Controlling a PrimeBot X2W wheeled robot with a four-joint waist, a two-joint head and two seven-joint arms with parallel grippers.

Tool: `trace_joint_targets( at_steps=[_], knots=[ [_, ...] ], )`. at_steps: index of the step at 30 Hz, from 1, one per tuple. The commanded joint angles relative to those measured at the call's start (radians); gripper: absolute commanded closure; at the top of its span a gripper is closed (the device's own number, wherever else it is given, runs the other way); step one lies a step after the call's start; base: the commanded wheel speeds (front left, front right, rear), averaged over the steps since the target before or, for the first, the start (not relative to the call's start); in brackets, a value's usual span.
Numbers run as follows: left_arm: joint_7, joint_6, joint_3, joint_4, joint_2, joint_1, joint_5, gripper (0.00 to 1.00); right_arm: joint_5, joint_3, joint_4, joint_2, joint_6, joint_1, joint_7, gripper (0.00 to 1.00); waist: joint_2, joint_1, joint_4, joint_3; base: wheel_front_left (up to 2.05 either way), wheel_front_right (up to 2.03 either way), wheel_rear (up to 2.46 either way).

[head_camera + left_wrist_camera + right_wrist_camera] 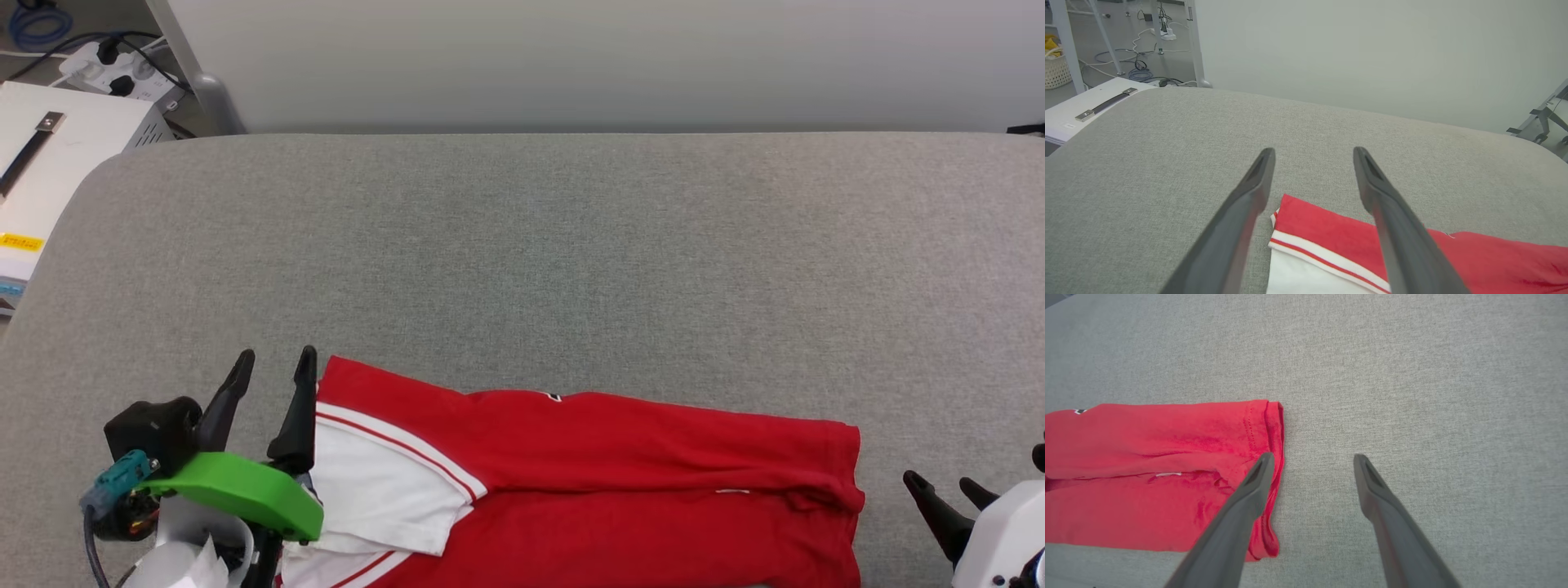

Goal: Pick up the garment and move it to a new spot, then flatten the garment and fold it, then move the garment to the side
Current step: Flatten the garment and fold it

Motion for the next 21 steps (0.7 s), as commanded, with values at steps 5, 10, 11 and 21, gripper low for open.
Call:
trace_joint_targets(
  at_steps=[5,10,11,21],
  knots=[
    [-0.064,0.071,-0.03,-0.068,-0.033,-0.038,0.116,0.0,0.012,-0.002,0.017,0.002,-0.001,-0.002,0.042,0.0,-0.0001,0.0001,0.035,0.027,0.0,0.0,0.0],
    [-0.061,0.118,-0.064,-0.135,-0.056,-0.047,0.17,0.0,0.051,0.07,0.084,0.021,-0.001,-0.051,0.054,0.0,-0.0001,0.0001,0.065,0.064,0.0,0.0,0.0],
    [-0.056,0.123,-0.069,-0.146,-0.057,-0.052,0.177,0.0,0.059,0.084,0.097,0.024,-0.001,-0.057,0.057,0.0,-0.0001,0.0001,0.069,0.069,0.0,0.0,0.0],
    [-0.043,0.141,-0.086,-0.163,-0.062,-0.07,0.198,0.0,0.117,0.187,0.231,0.036,-0.001,-0.073,0.122,0.53,-0.0001,0.0001,0.093,0.114,0.0,0.0,0.0]
  ],
)
